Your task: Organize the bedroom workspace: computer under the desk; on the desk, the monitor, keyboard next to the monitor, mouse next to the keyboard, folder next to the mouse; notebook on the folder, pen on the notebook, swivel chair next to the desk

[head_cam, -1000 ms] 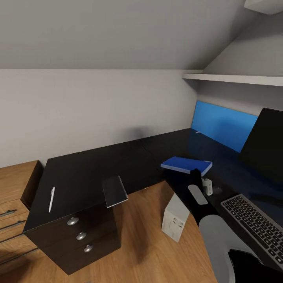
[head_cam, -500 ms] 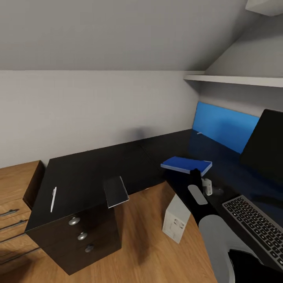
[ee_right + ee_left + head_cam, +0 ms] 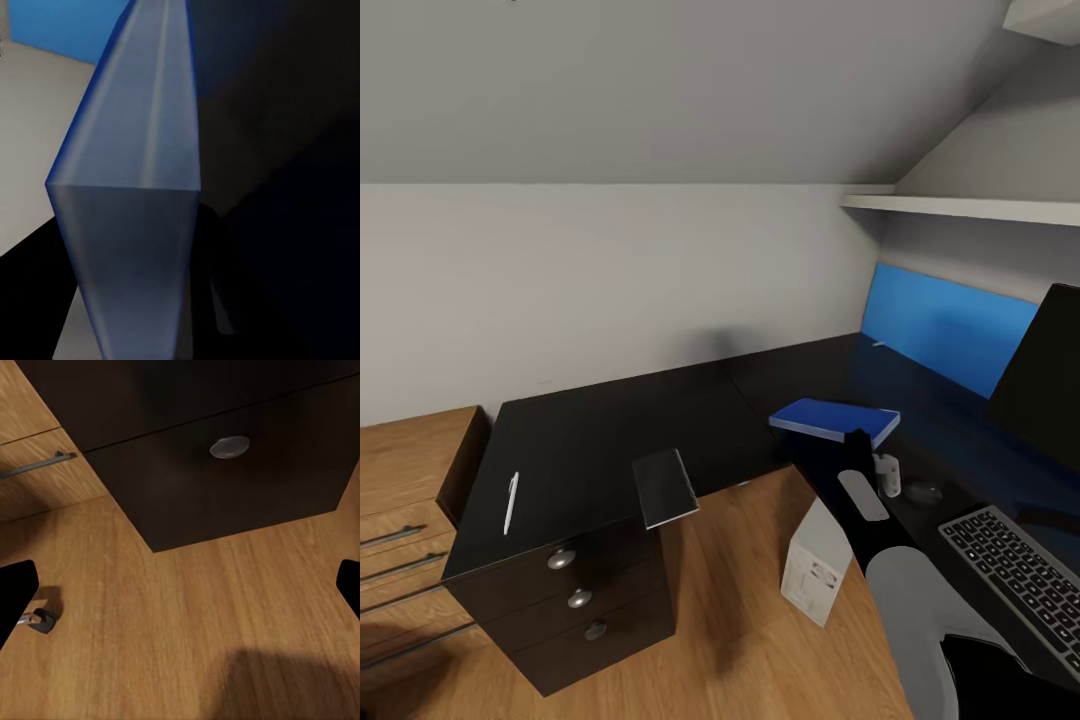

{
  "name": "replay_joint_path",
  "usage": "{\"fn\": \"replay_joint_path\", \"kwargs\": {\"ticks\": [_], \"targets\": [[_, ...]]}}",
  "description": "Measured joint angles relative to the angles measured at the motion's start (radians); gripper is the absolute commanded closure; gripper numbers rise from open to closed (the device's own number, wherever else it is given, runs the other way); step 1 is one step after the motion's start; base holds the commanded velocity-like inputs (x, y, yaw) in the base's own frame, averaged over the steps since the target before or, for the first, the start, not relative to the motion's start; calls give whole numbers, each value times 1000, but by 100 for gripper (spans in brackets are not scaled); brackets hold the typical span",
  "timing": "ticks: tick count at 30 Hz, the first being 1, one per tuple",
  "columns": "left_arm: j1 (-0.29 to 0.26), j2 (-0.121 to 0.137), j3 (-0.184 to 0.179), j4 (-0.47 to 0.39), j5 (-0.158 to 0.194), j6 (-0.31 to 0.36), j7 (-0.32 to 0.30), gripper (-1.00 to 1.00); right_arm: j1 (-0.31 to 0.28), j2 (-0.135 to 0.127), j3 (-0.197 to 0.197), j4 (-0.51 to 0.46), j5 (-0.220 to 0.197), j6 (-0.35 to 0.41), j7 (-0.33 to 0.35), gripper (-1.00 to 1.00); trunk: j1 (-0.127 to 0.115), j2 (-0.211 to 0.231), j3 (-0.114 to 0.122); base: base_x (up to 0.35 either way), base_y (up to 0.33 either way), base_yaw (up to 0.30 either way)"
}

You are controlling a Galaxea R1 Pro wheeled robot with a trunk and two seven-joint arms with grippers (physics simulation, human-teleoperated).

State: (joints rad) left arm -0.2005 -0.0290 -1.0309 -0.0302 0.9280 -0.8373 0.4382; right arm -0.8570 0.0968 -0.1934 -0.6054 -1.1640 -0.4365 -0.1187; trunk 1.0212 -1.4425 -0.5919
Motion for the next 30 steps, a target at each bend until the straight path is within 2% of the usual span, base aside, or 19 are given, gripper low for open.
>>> {"fn": "replay_joint_path", "kwargs": {"ticks": [4, 9, 13, 16, 23, 29, 30], "targets": [[0, 0, 1, 0, 0, 1, -1, -100, 0, -6, -1, -2, 0, 0, 0, 100, 0, 0, 0, 31, -26, 0], [0, 0, 1, 0, 0, 1, -2, -100, 0, -10, -3, 0, 4, -3, 11, 100, 0, 0, 0, 244, -116, 0], [0, 0, 0, 0, 0, 1, -2, -100, 0, -19, -16, 1, 3, -3, 13, 100, 0, 0, 0, 99, -60, 0], [0, 0, 0, 0, 0, 1, -2, -100, 0, -24, -47, 2, 3, -4, 13, 100, 0, 0, 0, 23, -14, 0], [0, -3, -1, 0, 0, 2, -2, -100, 0, -21, -162, 4, 0, -5, 12, 100, 0, 0, 0, 3, -2, 0], [0, -4, -1, -2, -1, 0, -1, -100, 0, -18, -188, 3, -4, -4, 12, 100, 0, 0, 0, 0, 0, 0], [0, -4, -1, -3, -2, 0, -1, -100, 0, -18, -190, 2, -23, -4, 12, 100, 0, 0, 0, 0, 0, 0]]}}
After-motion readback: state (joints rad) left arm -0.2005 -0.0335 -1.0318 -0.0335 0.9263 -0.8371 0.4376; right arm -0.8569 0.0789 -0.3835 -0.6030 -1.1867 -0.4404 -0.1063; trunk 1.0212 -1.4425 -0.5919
